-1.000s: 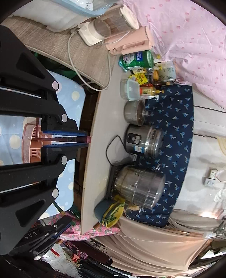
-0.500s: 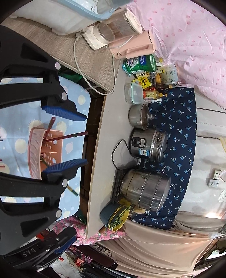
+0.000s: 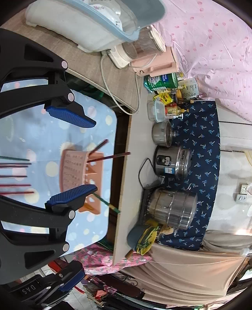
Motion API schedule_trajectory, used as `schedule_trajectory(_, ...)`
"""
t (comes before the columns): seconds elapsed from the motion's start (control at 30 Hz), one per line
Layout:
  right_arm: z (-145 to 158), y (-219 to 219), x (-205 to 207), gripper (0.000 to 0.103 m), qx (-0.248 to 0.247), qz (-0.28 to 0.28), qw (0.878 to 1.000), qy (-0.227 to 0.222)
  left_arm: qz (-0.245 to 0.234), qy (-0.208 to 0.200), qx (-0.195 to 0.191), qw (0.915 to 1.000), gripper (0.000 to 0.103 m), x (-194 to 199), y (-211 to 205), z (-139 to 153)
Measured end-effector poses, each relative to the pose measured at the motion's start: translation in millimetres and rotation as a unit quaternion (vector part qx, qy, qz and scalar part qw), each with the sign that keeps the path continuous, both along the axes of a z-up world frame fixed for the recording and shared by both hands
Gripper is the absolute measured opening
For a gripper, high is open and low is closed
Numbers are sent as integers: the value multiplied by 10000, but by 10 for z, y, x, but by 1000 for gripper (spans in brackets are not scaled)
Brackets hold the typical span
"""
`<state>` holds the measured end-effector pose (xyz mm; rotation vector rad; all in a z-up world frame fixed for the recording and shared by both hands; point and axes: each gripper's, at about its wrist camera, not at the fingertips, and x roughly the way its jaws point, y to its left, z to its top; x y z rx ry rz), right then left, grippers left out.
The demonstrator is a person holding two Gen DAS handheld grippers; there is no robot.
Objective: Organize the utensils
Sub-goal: 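Open both tools to release the chopsticks into the pink basket, then move both open tools back down over the chopsticks on the cloth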
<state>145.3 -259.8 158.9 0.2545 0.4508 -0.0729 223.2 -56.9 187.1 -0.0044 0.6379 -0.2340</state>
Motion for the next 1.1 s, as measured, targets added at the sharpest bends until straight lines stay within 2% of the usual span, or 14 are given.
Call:
schedule_trajectory(0.23, -427, 100, -553, 45, 7, 81, 9992, 390, -54, 294, 175, 9994, 58, -494, 163, -417)
schedule_trajectory(0.53, -1178, 410, -1156, 45, -388, 194, 9922, 1167, -138, 745, 390, 9964, 58, -1025, 338, -1072)
schedule_trajectory(0.8, -1779, 590, -1396, 45, -287, 341, 9829, 1787, -114, 1370, 620, 9886, 58, -1279, 424, -1729)
schedule_trajectory(1.1, -2162, 711, -1466, 45, -397, 438, 9748, 2152, -124, 1682, 774, 9826, 58, -1468, 477, -2092)
